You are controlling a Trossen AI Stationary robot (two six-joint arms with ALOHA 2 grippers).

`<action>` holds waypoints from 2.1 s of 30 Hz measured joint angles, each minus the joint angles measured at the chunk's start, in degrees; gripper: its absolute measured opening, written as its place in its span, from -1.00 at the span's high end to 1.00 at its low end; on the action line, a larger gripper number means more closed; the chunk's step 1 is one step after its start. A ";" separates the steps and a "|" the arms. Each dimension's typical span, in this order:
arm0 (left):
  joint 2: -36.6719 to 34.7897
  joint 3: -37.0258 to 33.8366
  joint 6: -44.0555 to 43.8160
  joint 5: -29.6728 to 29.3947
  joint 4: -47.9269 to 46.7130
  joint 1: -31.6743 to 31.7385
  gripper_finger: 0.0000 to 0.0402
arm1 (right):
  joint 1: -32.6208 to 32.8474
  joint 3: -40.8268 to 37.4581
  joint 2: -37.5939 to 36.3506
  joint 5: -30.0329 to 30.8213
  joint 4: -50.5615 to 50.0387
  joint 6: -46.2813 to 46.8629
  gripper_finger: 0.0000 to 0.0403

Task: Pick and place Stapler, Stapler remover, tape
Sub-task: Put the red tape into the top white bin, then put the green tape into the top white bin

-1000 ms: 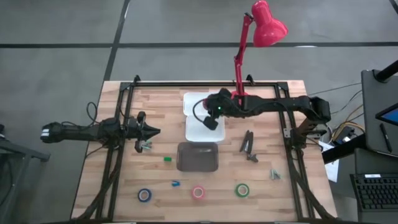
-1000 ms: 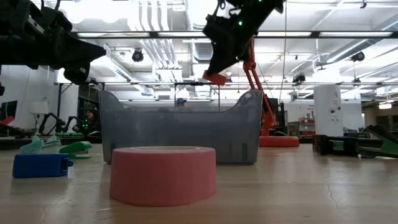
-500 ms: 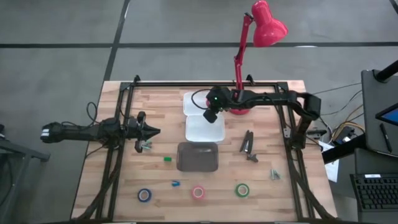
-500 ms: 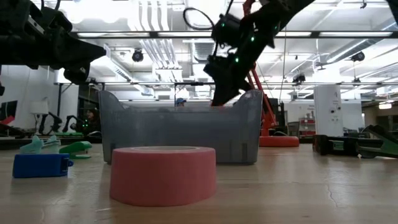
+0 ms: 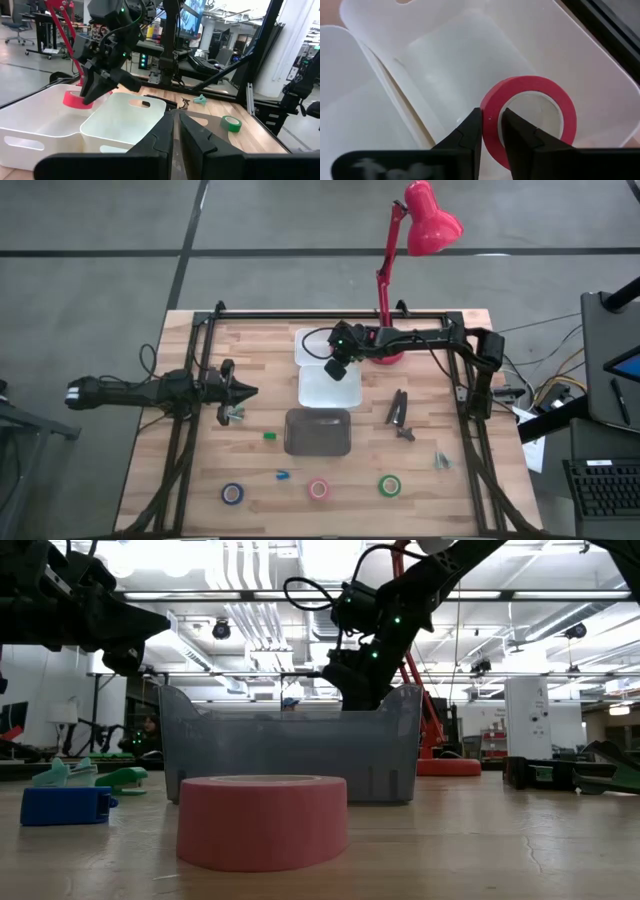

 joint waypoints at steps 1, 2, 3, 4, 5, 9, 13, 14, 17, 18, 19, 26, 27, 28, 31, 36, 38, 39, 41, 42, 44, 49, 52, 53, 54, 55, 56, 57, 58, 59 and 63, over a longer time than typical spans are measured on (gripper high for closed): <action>0.00 0.02 0.00 0.00 0.00 0.02 0.85 | 0.01 0.01 0.00 0.00 0.04 0.01 0.66; 0.00 0.02 -0.02 0.00 0.00 0.02 0.85 | 0.01 0.01 0.00 0.02 -0.04 0.06 0.65; 0.01 0.01 -0.02 0.00 0.00 0.02 0.85 | 0.01 0.01 0.00 0.01 -0.14 0.08 0.64; 0.01 0.01 -0.01 0.00 0.00 0.00 0.85 | 0.01 0.01 0.00 0.02 -0.16 0.08 0.63; 0.00 0.01 0.00 0.00 0.00 0.00 0.85 | 0.01 0.01 0.00 0.02 -0.16 0.10 0.61; 0.00 0.01 -0.02 0.00 0.00 0.00 0.85 | 0.01 0.01 0.00 0.02 -0.16 0.11 0.56; 0.00 0.02 -0.02 0.00 0.00 0.01 0.85 | 0.01 0.01 0.00 0.04 -0.18 -0.01 0.49; 0.00 0.01 0.00 0.00 0.00 0.01 0.85 | 0.01 0.01 0.00 0.06 -0.18 -0.01 0.48; 0.01 0.02 -0.01 0.00 0.00 0.01 0.85 | 0.01 0.01 0.00 0.12 -0.24 -0.08 0.42; 0.01 0.02 -0.01 0.00 0.00 0.02 0.85 | 0.01 0.01 0.00 0.16 -0.23 -0.05 0.40; 0.01 0.02 -0.01 0.00 0.00 0.01 0.85 | 0.01 0.01 0.00 0.20 -0.28 -0.05 0.39; 0.02 0.01 -0.01 0.00 0.00 0.00 0.85 | 1.21 3.46 -1.65 -3.81 -6.54 0.83 0.32; 0.02 0.00 -0.02 0.00 0.00 0.02 0.85 | 1.65 4.33 -1.90 -3.85 -7.89 0.63 0.32; 0.02 0.00 0.00 0.00 0.00 0.00 0.85 | 2.08 5.07 -2.10 -3.87 -8.78 0.17 0.33; 0.02 0.01 -0.02 0.00 0.00 0.02 0.85 | 3.80 6.39 -3.16 -4.02 -10.92 -1.12 0.37; 0.02 0.02 0.00 0.00 0.00 0.02 0.85 | 9.04 7.37 -5.15 -4.22 -12.39 -2.37 0.42; 0.04 0.00 0.00 0.00 0.00 0.00 0.85 | 11.65 7.36 -5.37 -4.30 -12.43 -3.03 0.44; 0.02 0.02 0.00 0.00 -0.08 0.02 0.85 | 13.01 7.34 -5.47 -4.27 -12.42 -3.40 0.44; 0.04 0.02 -0.01 0.00 -0.11 0.01 0.85 | 16.00 7.31 -5.66 -4.23 -12.35 -5.26 0.45; 0.04 0.00 -0.01 0.00 -0.11 0.02 0.85 | 17.59 7.31 -5.66 -4.21 -12.35 -6.46 0.46; 0.04 0.01 0.00 0.00 -0.20 0.01 0.85 | 20.70 7.31 -5.66 -4.07 -12.11 -8.06 0.46; 0.04 0.02 0.00 0.00 -0.48 0.00 0.85 | 27.55 7.27 -5.66 -4.04 -8.39 -10.50 0.43; 0.04 0.01 0.00 0.00 -0.48 0.01 0.85 | 30.66 7.12 -5.38 -4.01 -5.24 -11.88 0.41; 0.04 0.00 -0.01 0.00 -0.46 0.02 0.85 | 31.50 7.12 -5.32 -4.04 -5.17 -11.71 0.41; 0.04 0.01 -0.01 0.00 -0.47 0.02 0.85 | 32.27 7.06 -5.27 -4.06 -5.74 -11.01 0.42; 0.04 0.00 -0.02 0.00 -0.47 0.02 0.85 | 33.01 7.02 -5.26 -4.05 -6.65 -9.88 0.42; 0.04 0.01 0.00 0.00 -0.46 0.01 0.85 | 33.66 7.01 -5.25 -4.05 -7.69 -8.35 0.43; 0.04 0.02 0.00 0.00 -0.46 0.02 0.85 | 34.38 7.01 -5.25 -4.03 -9.01 -6.57 0.44; 0.04 0.00 -0.02 0.00 -0.48 0.02 0.85 | 35.14 7.01 -5.25 -4.01 -10.72 -4.86 0.45; 0.04 0.01 -0.02 0.00 -0.46 0.01 0.85 | 35.97 7.01 -5.27 -3.96 -12.82 -3.29 0.46; 0.04 0.02 0.00 0.00 -0.48 0.02 0.85 | 39.76 6.82 -5.30 -4.00 -20.00 2.98 0.50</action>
